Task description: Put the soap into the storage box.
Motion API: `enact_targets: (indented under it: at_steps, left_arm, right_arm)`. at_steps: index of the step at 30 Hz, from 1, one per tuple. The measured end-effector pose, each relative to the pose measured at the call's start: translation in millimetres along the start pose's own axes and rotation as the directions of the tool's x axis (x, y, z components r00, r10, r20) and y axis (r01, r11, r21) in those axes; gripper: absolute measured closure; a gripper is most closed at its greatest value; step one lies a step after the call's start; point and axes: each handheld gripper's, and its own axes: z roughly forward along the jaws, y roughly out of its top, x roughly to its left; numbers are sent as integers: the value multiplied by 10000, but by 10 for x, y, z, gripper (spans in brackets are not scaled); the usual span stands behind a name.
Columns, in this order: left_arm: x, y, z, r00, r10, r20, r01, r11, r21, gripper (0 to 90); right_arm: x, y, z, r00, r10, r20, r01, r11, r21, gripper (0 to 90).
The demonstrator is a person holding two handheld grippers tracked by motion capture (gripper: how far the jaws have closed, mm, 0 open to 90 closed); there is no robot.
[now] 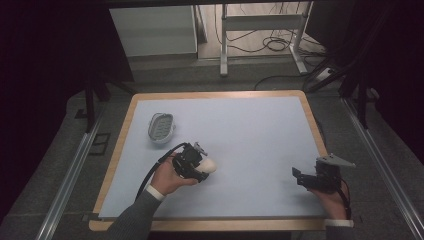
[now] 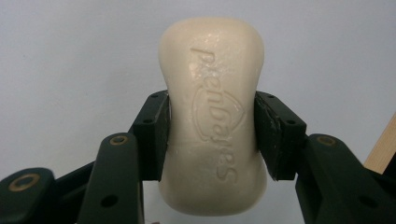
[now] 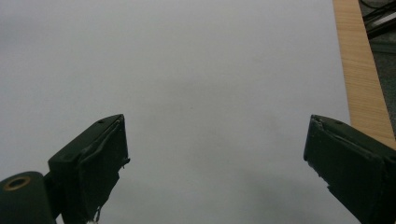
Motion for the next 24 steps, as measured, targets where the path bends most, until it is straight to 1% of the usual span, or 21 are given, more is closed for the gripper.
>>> enact_targets:
  at_steps: [11,16,20,24]
  left_arm:
    - [93,-1,-44,9998,-201,50,201,9998,-68,496]
    - [148,33,-99,9996,-274,-96,272,9995,-174,496]
    - [184,52,-134,9993,-350,-106,348,9991,-252,495]
    - [221,61,-171,9989,-412,-211,406,9988,-284,495]
  right_arm:
    - [-5,-7,8,10000,-38,14,38,10000,49,60]
    - [-11,-10,12,10000,20,57,-21,10000,61,60]
    - [-11,-11,10,10000,8,52,-8,10000,66,60]
    - [-8,-11,10,10000,5,51,-6,10000,72,60]
